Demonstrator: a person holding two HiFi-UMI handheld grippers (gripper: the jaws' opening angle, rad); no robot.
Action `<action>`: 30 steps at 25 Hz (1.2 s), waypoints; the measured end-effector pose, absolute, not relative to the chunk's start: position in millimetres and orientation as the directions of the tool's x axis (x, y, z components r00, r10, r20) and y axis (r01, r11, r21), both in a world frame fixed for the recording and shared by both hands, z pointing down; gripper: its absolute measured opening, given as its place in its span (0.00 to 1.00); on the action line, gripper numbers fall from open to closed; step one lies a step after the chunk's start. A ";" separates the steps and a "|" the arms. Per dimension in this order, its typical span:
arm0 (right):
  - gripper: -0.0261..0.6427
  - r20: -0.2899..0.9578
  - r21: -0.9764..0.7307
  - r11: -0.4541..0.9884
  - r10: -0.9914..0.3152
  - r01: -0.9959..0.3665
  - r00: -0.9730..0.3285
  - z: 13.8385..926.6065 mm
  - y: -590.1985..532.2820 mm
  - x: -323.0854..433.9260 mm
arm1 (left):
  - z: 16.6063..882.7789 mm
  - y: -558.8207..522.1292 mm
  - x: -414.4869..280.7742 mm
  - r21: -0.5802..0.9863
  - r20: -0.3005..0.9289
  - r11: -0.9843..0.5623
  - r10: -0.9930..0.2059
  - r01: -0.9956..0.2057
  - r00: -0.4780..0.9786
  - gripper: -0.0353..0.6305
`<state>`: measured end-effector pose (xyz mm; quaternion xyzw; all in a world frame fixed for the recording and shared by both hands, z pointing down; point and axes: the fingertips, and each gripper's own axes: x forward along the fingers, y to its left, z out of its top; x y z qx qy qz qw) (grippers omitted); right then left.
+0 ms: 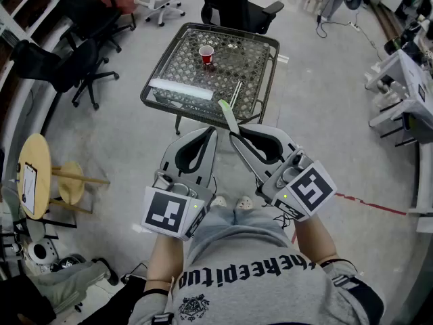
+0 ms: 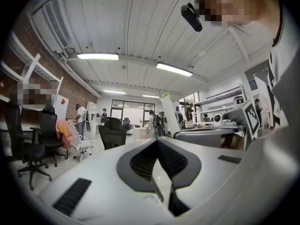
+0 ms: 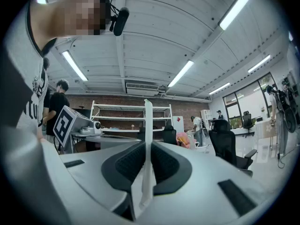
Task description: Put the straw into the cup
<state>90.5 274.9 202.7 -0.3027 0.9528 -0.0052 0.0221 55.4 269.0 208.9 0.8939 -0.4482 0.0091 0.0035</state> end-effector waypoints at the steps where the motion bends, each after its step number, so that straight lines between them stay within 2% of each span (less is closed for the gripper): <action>1: 0.12 -0.038 -0.025 0.817 -0.577 -0.576 -0.816 203.3 274.3 89.9 | 209.1 268.4 54.8 -0.004 0.018 -0.597 -0.802 -0.802 0.597 0.08; 8: 0.12 -0.031 -0.022 0.816 -0.577 -0.577 -0.816 205.8 272.4 80.2 | 211.8 265.0 46.0 0.002 0.023 -0.601 -0.799 -0.799 0.601 0.08; 15: 0.12 -0.023 -0.020 0.809 -0.588 -0.588 -0.808 206.2 271.0 74.8 | 219.5 266.5 42.1 0.014 0.081 -0.623 -0.779 -0.782 0.621 0.08; 21: 0.12 -0.013 -0.014 0.798 -0.603 -0.603 -0.798 208.6 267.1 58.0 | 212.1 258.9 24.6 0.010 0.013 -0.624 -0.781 -0.781 0.625 0.08; 27: 0.13 -0.029 -0.067 0.777 -0.628 -0.626 -0.777 215.3 268.0 44.3 | 228.8 263.5 6.5 0.019 0.069 -0.643 -0.763 -0.766 0.642 0.08; 30: 0.13 -0.015 -0.046 0.762 -0.647 -0.646 -0.762 214.7 263.2 42.3 | 223.9 256.2 1.0 0.034 0.021 -0.642 -0.765 -0.766 0.643 0.08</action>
